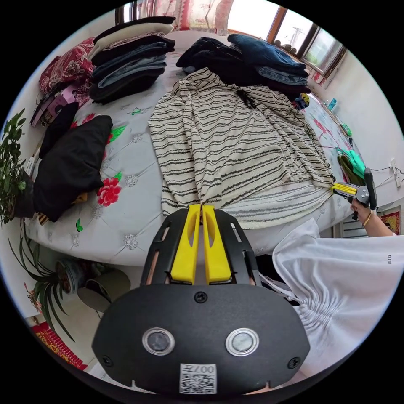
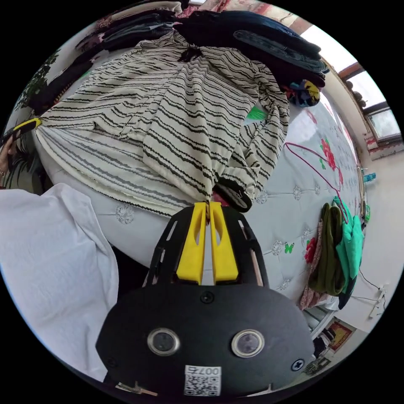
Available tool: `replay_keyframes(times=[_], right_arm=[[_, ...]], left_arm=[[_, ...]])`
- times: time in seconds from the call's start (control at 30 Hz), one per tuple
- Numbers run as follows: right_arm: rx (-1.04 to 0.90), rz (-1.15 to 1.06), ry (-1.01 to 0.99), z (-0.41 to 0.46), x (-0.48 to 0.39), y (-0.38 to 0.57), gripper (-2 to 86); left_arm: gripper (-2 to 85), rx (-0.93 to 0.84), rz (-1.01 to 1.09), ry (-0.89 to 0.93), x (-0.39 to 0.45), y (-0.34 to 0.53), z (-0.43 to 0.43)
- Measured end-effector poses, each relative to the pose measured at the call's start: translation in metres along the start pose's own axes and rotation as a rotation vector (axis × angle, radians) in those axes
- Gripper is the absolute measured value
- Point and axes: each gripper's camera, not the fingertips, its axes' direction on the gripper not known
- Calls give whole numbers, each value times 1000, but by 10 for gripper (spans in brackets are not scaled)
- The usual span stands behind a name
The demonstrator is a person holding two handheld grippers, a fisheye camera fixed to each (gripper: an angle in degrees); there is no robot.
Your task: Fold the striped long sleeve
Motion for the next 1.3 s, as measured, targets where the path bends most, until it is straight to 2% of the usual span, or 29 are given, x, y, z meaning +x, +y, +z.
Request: replay_keyframes(times=[0.07,0.17,0.23,0.33,0.47,0.57,0.63,0.73,0.87,0.97,1.1,1.23,1.3], right_arm=[[110,-1,-30,-28,16,-7,4],[325,75,-33,-99,63,-24,0],[535,137,-82,-166,97,-22,-2],[718,140,-123,-222,114,3,-2],[692,30,-151,-221,97,48,-2],[496,-21,-186,-176,71,82,-2],[316,14,-241,-127,54,102,-3],[151,93,-350,-69,45,109,-3],[64,127,-447,-32,49,78,-2],[138,113,-423,-47,66,31,-3],[420,97,-283,-131,98,-7,-3],[677,40,-198,-200,103,29,-3],[704,18,-179,-203,97,53,-3]], left_arm=[[-10,37,-15,51,-20,-24,-23],[-10,210,-52,133,-57,-76,-97],[-10,380,-58,220,-76,-101,-169],[-10,500,35,189,-71,-95,-238],[-10,463,136,73,-57,-42,-253],[-10,314,131,73,-58,17,-212],[-10,179,18,133,-72,59,-165],[-10,53,-157,216,-98,83,-109],[-10,-13,-194,268,-116,44,-75],[-10,49,-139,274,-123,-30,-89],[-10,270,-43,257,-126,-113,-175],[-10,488,87,229,-121,-97,-268],[-10,511,118,207,-121,-68,-281]])
